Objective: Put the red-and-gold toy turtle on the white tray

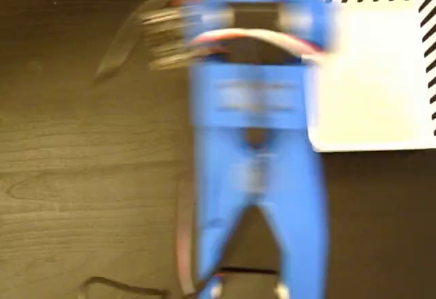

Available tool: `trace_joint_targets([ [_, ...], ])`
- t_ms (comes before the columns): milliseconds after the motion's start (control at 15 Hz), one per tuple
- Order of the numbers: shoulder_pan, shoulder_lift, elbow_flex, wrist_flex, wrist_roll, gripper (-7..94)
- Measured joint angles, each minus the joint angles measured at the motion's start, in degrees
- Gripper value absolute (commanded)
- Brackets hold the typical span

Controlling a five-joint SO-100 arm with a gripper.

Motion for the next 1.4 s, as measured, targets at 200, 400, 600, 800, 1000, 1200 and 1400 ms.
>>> trace_joint_targets([
  [200, 10.0, -4.2, -1.8, -1.0, 2.3, 0],
  [400, 16.1, -11.0, -2.0, -2.7, 4.4, 0],
  [600, 16.6, -15.4, -2.1, -2.9, 5.4, 0],
  [800, 17.1, -18.2, -2.1, -5.4, 6.6, 0],
  [1000, 17.1, -18.5, 0.4, -7.6, 7.1, 0],
  [1200, 17.1, -19.4, 2.9, -10.8, 7.1, 2],
  [1400, 16.0, -19.4, 5.4, -12.6, 5.6, 29],
])
